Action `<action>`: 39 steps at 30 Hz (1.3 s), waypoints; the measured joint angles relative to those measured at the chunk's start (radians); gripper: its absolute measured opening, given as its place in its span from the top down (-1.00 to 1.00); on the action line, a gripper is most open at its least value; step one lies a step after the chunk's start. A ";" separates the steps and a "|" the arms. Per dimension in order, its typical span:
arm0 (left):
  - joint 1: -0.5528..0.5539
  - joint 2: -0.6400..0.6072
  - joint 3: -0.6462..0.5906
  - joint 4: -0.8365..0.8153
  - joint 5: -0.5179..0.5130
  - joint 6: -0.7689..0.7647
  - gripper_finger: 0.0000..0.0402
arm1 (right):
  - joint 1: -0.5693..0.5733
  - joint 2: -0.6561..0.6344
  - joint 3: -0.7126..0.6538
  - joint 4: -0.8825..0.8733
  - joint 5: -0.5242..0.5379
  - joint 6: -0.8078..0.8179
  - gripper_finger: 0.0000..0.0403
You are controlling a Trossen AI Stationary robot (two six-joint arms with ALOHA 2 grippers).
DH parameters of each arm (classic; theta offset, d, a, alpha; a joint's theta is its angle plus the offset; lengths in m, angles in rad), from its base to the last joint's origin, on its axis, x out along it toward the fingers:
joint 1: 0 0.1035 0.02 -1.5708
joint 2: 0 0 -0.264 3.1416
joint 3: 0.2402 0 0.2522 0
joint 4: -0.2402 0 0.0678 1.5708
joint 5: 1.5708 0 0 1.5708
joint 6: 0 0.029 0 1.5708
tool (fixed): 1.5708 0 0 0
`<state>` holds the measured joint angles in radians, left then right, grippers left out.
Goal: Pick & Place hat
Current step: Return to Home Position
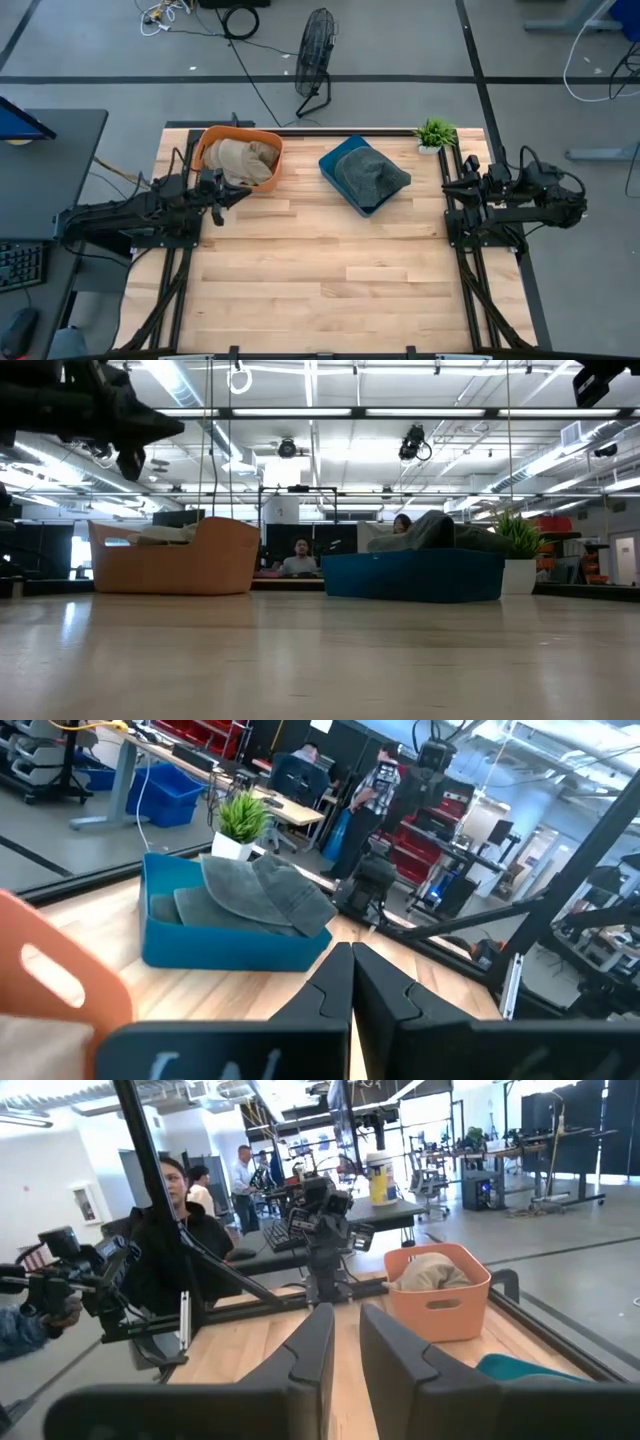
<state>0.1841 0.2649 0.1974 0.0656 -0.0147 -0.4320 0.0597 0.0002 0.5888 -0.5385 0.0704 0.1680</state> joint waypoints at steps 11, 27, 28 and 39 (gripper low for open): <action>0.000 -0.133 -0.076 -0.028 0.001 0.054 0.97 | 0.000 0.000 0.000 0.000 0.000 0.000 0.71; 0.000 -0.162 -0.076 -0.099 -0.033 0.089 0.98 | 0.000 0.000 -0.016 0.020 0.001 -0.001 0.71; 0.000 -0.162 -0.076 -0.099 -0.033 0.089 0.98 | 0.000 0.000 -0.031 0.029 0.001 -0.001 0.71; 0.000 -0.162 -0.076 -0.069 -0.044 0.101 0.98 | 0.000 -0.001 -0.123 0.162 -0.031 -0.043 0.71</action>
<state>0.1841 0.1024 0.1215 -0.0032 -0.0582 -0.3308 0.0599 -0.0004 0.4662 -0.3766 0.0395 0.1247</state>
